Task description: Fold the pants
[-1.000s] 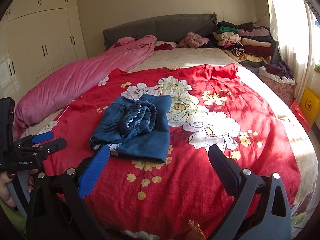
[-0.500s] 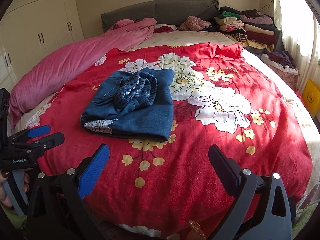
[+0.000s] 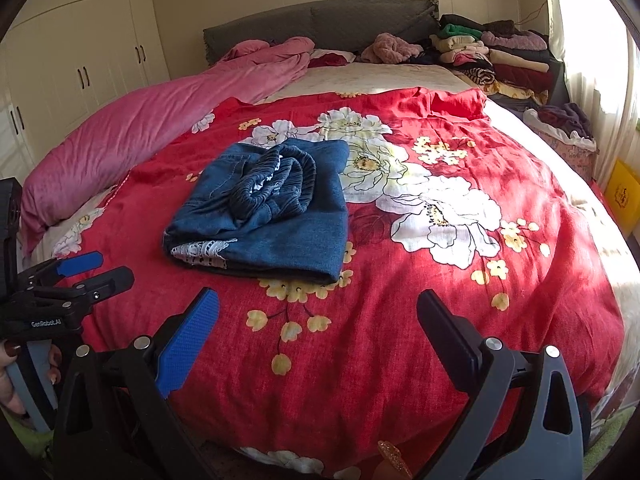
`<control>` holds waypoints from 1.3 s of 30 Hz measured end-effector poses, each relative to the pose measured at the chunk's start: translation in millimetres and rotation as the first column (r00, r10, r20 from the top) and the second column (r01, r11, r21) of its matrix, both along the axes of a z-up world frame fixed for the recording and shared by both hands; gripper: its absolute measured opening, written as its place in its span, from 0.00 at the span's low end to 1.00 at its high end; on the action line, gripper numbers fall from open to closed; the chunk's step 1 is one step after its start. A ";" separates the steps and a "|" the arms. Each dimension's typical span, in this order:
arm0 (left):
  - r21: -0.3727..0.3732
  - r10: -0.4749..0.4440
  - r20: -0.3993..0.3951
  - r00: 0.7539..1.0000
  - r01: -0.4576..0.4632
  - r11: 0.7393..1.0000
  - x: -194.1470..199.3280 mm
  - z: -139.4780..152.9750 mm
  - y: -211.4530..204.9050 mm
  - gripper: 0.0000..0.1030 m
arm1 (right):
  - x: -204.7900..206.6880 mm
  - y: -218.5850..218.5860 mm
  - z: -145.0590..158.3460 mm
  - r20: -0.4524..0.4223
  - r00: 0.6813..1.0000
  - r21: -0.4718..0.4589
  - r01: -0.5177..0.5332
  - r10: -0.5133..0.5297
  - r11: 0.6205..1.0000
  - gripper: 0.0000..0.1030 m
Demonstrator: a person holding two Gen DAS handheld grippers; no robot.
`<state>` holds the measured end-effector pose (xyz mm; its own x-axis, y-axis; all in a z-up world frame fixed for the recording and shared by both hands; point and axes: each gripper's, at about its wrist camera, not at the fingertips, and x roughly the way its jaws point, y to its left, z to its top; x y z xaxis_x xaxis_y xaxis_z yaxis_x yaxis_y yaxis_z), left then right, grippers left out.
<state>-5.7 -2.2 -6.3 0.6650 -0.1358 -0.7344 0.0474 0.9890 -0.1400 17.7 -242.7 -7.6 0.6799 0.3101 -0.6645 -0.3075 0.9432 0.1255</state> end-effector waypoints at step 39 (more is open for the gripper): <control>-0.001 -0.001 -0.039 0.999 0.001 1.000 0.4 -5.1 -2.4 0.91 | 0.8 -4.0 1.4 -0.003 1.000 -0.002 0.015 -0.015 1.000 0.96</control>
